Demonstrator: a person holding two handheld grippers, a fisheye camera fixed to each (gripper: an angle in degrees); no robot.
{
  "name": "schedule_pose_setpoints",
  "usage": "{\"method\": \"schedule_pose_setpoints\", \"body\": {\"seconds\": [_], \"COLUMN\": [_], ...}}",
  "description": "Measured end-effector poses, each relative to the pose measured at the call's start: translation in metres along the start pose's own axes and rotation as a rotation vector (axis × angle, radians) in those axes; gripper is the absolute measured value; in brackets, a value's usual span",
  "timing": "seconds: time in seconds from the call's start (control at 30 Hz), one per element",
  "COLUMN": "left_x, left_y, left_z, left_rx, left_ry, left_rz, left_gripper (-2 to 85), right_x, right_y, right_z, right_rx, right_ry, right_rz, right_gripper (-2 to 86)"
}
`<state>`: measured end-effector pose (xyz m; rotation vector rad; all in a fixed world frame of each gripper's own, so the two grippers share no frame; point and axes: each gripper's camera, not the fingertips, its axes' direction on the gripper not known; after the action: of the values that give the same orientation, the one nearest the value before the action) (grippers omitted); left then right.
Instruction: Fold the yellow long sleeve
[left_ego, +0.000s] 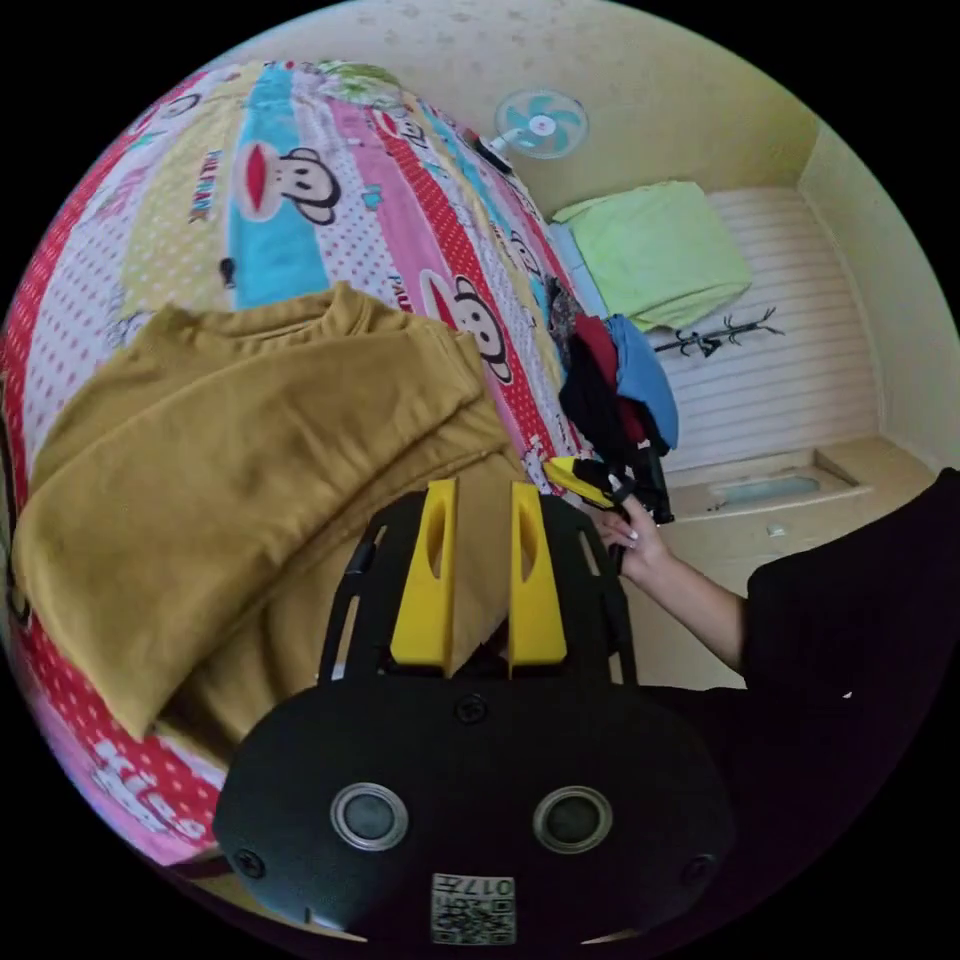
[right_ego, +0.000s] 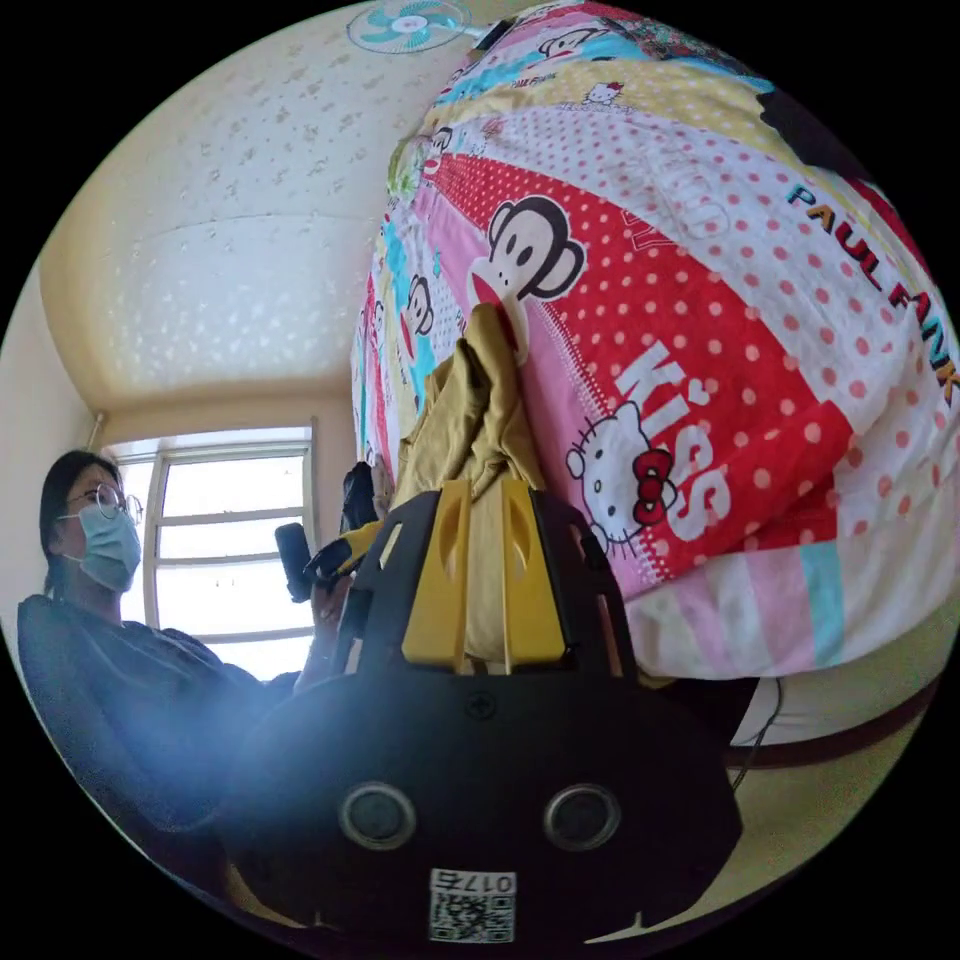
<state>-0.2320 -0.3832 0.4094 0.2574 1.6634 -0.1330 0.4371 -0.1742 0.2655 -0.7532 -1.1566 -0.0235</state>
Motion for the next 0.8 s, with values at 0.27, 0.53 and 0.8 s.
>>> {"method": "schedule_pose_setpoints", "body": {"seconds": [0.27, 0.53, 0.8], "left_x": [-0.1, -0.103, -0.157], "left_y": [0.06, 0.054, 0.039], "left_z": [-0.101, -0.098, -0.101], "left_rx": [0.181, 0.323, 0.31], "left_ry": [-0.248, -0.092, -0.14], "left_rz": [-0.38, -0.582, -0.727], "left_gripper": [11.4, 17.7, 21.0], "right_x": [-0.042, -0.055, -0.065], "right_y": [-0.081, -0.163, -0.157], "right_z": [0.033, 0.092, 0.11], "right_rx": [-0.044, -0.253, -0.284], "right_ry": [0.152, 0.123, 0.047], "right_rz": [-0.109, -0.063, -0.018], "right_gripper": [15.4, 18.4, 19.0]}}
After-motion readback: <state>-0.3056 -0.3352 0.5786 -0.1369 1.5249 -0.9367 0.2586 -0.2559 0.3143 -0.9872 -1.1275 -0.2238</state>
